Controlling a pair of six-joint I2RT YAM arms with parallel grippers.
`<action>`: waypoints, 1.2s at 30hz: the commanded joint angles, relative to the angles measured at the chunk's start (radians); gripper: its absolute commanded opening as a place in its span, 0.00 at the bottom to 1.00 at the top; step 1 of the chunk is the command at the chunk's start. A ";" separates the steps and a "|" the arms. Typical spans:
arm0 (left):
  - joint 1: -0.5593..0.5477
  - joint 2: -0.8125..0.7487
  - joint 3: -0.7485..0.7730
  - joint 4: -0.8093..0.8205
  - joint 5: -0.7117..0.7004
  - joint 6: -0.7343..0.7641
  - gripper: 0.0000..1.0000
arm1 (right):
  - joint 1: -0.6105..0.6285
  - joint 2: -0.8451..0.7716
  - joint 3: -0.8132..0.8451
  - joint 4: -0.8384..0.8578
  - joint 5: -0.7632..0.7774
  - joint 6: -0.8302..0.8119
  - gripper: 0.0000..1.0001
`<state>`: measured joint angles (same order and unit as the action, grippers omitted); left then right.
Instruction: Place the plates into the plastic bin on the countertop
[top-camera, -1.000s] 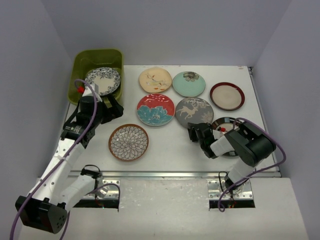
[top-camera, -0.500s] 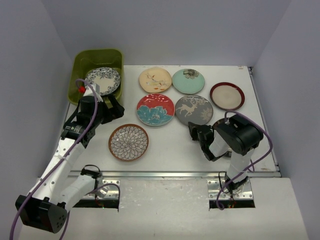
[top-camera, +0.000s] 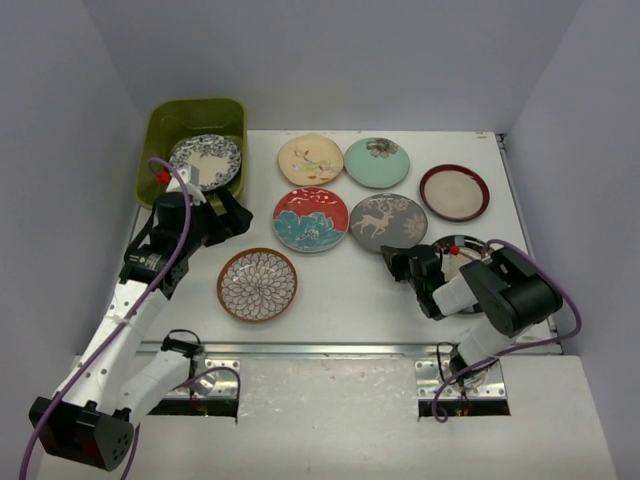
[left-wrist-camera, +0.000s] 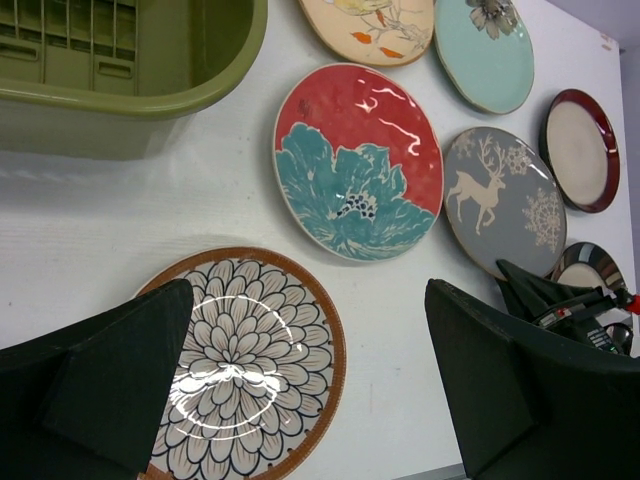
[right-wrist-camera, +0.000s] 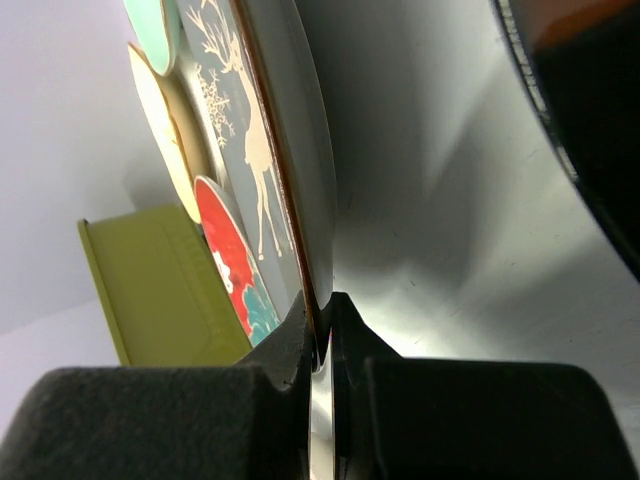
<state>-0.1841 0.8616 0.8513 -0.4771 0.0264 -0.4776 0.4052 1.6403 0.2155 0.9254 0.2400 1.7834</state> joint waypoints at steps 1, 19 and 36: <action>-0.009 -0.015 0.030 0.059 0.017 -0.013 1.00 | -0.008 -0.115 0.065 0.123 -0.100 -0.113 0.00; -0.011 0.158 -0.015 0.492 0.501 -0.174 1.00 | -0.155 -0.479 0.439 -0.586 -0.746 -0.725 0.00; -0.095 0.346 0.006 0.731 0.679 -0.246 0.00 | -0.159 -0.373 0.586 -0.422 -1.379 -0.676 0.00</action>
<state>-0.2490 1.2268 0.8217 0.1523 0.6799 -0.7277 0.2476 1.2799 0.7140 0.3041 -0.9743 1.0981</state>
